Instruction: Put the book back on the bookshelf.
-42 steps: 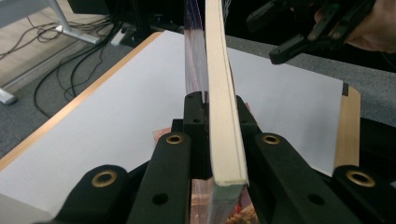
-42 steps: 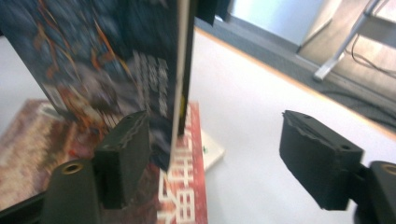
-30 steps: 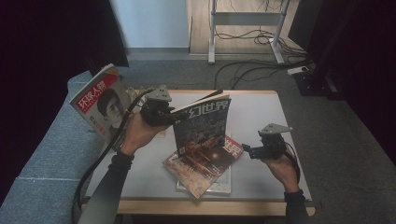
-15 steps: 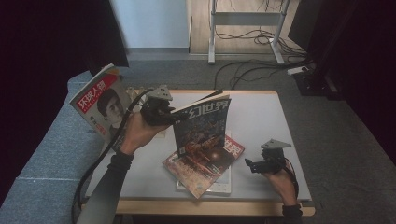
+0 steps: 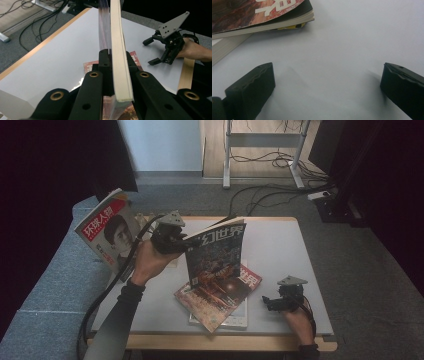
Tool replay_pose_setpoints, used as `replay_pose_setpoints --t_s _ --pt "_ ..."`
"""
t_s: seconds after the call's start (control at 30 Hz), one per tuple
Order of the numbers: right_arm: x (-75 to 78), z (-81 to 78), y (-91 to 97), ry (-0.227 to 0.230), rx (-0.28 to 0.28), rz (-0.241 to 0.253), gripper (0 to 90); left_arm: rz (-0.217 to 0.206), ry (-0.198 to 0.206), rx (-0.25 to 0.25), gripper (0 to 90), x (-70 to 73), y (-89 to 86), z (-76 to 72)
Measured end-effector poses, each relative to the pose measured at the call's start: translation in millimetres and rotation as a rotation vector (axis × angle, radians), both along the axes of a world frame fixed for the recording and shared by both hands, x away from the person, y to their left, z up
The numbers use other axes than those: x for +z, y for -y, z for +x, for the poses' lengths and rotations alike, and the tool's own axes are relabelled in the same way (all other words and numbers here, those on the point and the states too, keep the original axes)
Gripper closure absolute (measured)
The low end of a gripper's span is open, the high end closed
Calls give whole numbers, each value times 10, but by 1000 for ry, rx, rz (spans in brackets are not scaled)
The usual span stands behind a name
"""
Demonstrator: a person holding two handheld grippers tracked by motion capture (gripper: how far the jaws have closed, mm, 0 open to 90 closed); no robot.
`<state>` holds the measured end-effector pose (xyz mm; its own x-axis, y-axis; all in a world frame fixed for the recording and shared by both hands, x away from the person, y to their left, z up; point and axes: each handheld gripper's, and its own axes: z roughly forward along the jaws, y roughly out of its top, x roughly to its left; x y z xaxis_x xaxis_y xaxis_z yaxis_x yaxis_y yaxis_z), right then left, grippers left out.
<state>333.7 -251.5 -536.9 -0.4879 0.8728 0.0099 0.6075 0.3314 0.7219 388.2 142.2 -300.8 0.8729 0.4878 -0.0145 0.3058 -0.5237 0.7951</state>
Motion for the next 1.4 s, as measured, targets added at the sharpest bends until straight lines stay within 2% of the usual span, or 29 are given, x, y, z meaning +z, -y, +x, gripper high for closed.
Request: replay_pose_setpoints --t_s 0.17,0.53,0.77,1.03,1.4 --pt "-1 -5 -3 3 1 -6 0 -12 4 13 826 25 -26 5" --pt "-4 -5 -3 5 1 -5 0 -4 9 33 827 95 -95 -57" --pt "-4 -4 -1 4 2 -5 0 6 21 67 827 146 -183 -123" --pt "-6 -3 -1 5 1 -3 0 0 15 104 827 183 -361 -200" --pt "-5 -2 0 2 1 -2 0 4 29 179 828 241 -720 -356"
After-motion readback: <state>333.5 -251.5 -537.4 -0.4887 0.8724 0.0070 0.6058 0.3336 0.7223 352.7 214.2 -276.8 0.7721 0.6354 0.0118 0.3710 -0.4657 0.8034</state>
